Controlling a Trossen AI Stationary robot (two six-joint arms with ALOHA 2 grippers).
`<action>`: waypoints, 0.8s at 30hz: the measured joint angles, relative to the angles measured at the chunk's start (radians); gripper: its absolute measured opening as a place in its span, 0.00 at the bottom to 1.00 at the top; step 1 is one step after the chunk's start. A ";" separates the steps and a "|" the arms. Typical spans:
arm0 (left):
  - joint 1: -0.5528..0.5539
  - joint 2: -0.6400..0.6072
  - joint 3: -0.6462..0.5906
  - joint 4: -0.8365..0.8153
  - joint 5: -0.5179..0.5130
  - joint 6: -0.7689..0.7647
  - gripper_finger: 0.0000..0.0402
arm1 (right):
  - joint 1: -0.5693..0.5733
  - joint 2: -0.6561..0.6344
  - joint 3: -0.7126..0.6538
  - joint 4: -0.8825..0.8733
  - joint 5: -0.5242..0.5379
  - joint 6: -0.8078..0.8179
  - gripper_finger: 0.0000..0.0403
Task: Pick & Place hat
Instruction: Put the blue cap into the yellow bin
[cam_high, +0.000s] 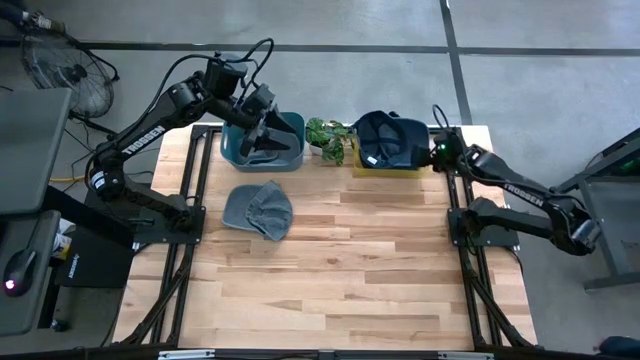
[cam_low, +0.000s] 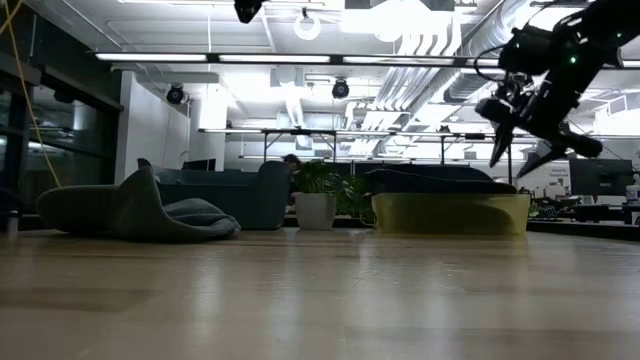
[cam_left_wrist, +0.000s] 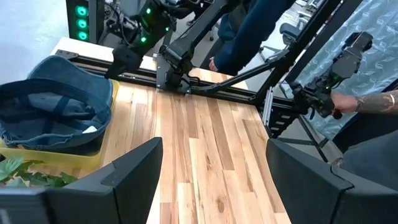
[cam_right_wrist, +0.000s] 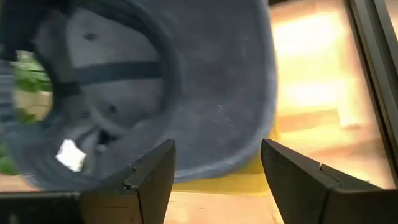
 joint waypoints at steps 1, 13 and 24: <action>0.000 0.000 0.000 0.000 0.000 0.000 0.71 | 0.000 0.000 0.014 -0.002 -0.003 -0.017 0.57; 0.000 0.000 0.000 0.006 -0.030 0.009 0.71 | 0.000 0.042 0.124 0.022 -0.067 -0.259 0.20; 0.000 0.000 0.000 0.007 -0.039 -0.002 0.71 | 0.022 0.280 0.124 0.509 -0.392 -0.233 0.00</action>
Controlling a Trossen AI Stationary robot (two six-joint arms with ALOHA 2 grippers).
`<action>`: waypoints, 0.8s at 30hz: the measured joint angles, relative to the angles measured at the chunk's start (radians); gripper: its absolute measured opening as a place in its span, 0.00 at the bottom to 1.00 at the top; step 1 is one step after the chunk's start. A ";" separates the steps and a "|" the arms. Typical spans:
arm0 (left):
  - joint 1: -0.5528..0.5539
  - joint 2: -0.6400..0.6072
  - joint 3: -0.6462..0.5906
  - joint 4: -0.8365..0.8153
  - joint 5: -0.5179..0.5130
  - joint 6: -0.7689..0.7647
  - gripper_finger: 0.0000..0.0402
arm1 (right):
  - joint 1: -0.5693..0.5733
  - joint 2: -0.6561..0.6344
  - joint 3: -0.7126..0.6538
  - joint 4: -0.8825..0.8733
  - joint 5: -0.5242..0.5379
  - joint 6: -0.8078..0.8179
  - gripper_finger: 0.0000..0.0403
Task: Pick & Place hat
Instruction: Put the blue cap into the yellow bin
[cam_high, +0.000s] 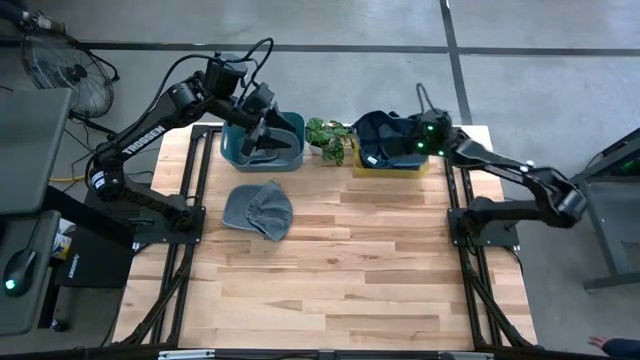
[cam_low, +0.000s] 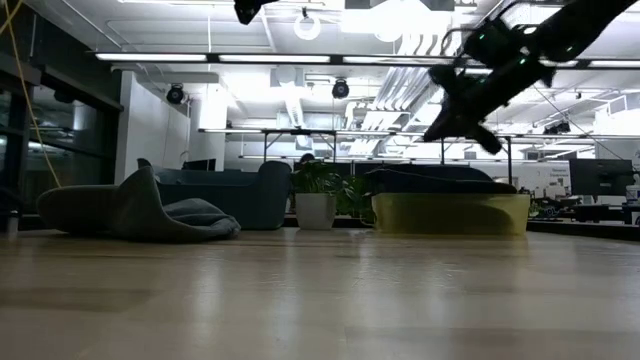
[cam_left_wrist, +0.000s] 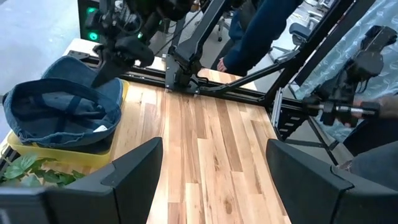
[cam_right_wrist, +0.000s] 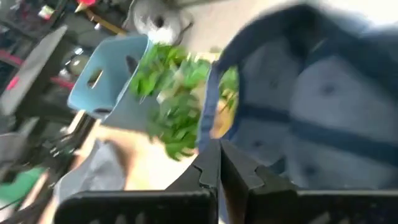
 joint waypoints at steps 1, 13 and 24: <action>0.000 0.000 0.000 0.000 0.000 -0.001 0.71 | 0.004 0.029 0.000 0.024 -0.025 0.010 0.00; 0.000 0.000 0.000 -0.004 -0.003 -0.009 0.71 | 0.077 0.192 0.000 0.312 -0.024 0.054 0.03; 0.000 0.000 0.000 -0.004 -0.004 -0.010 0.71 | 0.068 0.193 0.000 0.279 0.043 0.012 0.27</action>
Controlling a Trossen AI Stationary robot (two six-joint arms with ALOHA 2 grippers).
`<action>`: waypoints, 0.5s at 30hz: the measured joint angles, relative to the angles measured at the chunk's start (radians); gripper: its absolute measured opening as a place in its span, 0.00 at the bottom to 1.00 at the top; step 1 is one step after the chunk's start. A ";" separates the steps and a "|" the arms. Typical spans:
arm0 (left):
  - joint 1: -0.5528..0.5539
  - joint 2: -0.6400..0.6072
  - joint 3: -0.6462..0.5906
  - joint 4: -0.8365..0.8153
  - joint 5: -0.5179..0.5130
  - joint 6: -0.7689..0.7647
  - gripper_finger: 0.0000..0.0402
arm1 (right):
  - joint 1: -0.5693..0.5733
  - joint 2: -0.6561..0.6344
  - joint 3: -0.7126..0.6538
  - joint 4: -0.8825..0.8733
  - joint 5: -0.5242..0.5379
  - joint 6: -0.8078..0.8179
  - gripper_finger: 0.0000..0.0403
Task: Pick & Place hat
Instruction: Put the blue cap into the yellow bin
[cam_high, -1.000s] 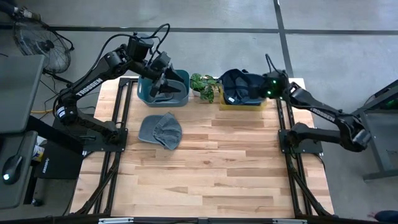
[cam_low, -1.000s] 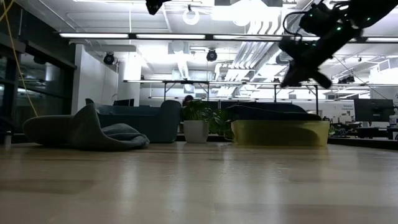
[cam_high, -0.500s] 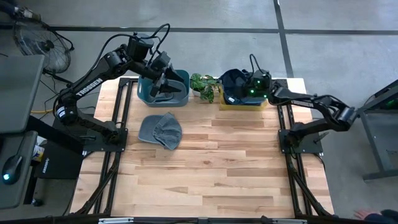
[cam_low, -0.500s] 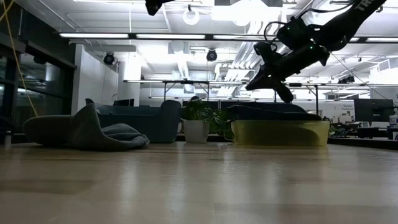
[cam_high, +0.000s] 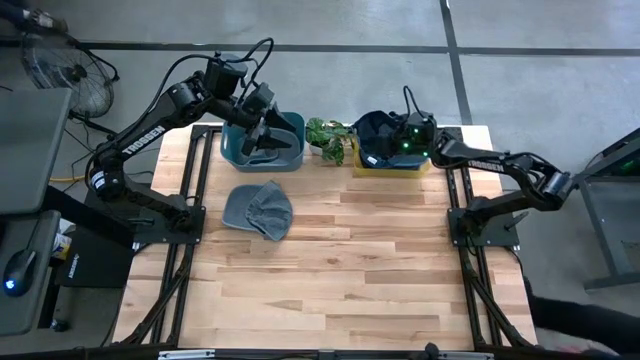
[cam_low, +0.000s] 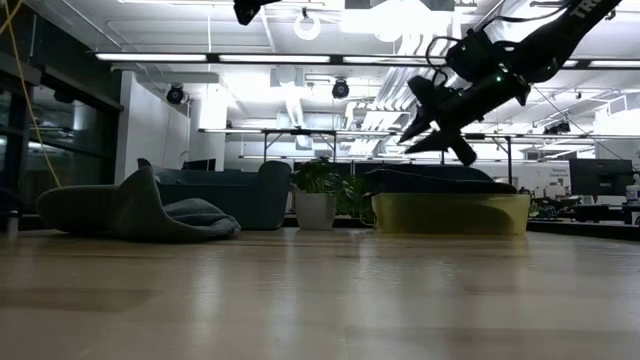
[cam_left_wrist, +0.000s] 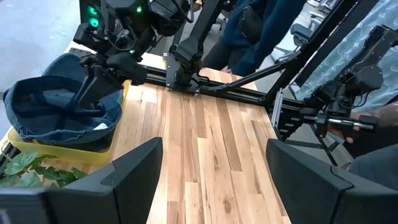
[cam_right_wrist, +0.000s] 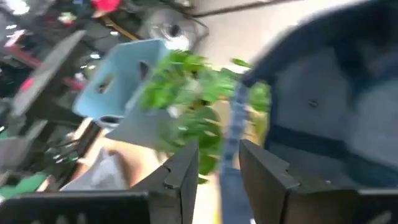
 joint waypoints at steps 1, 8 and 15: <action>0.000 0.000 0.000 0.000 0.000 0.000 0.71 | -0.006 0.000 0.000 -0.020 0.007 0.013 0.27; 0.000 0.000 0.000 -0.007 -0.002 -0.007 0.71 | -0.050 -0.044 0.000 -0.121 -0.002 -0.006 0.05; 0.000 0.000 0.000 -0.008 -0.002 -0.006 0.71 | -0.092 -0.055 0.139 -0.429 0.046 -0.191 0.01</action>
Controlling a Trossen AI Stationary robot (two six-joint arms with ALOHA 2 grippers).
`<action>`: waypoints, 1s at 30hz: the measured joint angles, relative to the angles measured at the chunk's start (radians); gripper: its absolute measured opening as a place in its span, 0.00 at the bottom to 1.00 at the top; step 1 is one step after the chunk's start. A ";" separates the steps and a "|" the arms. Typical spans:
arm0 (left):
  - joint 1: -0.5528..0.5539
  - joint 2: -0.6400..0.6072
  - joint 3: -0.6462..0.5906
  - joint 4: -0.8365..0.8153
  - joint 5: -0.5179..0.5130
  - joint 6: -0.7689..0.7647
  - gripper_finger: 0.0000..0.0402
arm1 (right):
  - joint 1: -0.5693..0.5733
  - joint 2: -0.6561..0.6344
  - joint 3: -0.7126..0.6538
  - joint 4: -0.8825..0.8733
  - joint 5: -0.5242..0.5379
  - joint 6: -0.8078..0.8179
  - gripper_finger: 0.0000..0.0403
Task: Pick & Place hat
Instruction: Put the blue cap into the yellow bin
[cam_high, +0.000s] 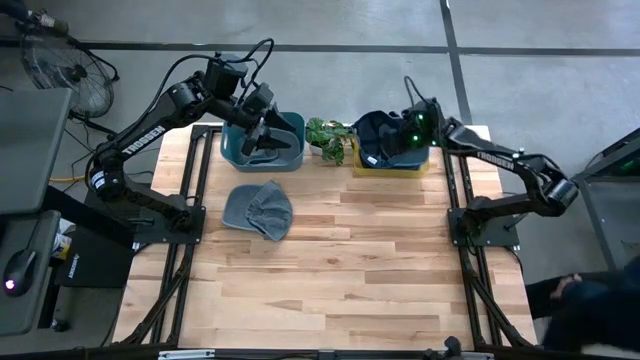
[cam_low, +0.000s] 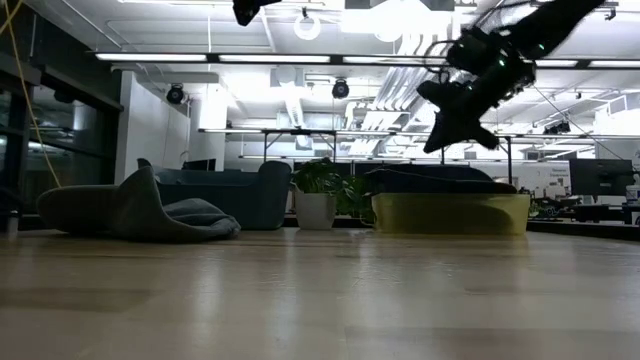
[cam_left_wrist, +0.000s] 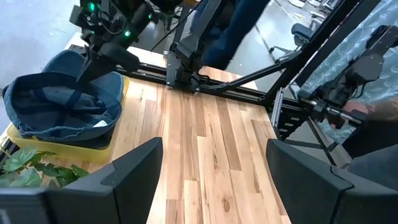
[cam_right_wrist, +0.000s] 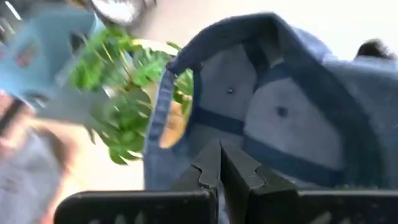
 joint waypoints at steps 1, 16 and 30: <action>0.000 0.000 0.000 0.000 0.000 0.002 0.71 | 0.001 0.008 0.038 -0.062 0.017 -0.049 0.01; 0.000 0.000 -0.082 0.030 -0.008 -0.026 0.71 | -0.027 0.346 0.396 -0.640 0.095 -0.460 0.00; 0.000 0.000 -0.124 0.097 0.003 -0.057 0.71 | -0.029 0.593 0.399 -0.621 0.174 -0.421 0.00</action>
